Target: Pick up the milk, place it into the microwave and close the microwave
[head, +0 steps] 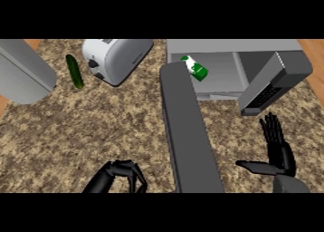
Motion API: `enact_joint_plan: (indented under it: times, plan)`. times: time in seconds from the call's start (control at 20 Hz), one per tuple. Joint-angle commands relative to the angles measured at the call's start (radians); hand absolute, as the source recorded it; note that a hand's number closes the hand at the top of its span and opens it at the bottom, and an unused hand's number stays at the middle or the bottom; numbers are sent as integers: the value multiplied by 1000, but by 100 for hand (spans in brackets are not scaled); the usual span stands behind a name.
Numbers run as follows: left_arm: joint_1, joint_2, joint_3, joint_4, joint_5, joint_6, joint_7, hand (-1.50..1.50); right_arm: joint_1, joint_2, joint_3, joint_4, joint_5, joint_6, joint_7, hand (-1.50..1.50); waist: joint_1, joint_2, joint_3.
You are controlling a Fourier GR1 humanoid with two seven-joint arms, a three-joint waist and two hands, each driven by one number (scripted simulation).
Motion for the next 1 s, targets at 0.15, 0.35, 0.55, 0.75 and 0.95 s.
enact_joint_plan:
  times: [0.15, 0.35, 0.55, 0.75, 0.95]
  plan:
    - [-100, -72, -119, 117, -102, -30, 97, 150, 147, -11, 46, -293, -76, 152, 63, -150, -15, -3, -2]
    - [-162, -162, -141, 241, -119, -32, 47, 150, 300, -59, 43, -487, -154, 209, 130, -150, -2, 3, -1]
    - [-299, -222, -242, 383, -91, 92, 57, 150, 403, -54, 66, -604, -193, 241, 141, -150, -6, 8, 0]
    - [-394, -224, -332, 496, 15, 188, 16, 150, 459, -80, 66, -812, -288, 275, 275, -150, -22, 9, -2]
    - [-531, -225, -381, 565, 143, 224, 62, 150, 515, -101, 82, -958, -349, 303, 346, -150, -50, 13, -3]
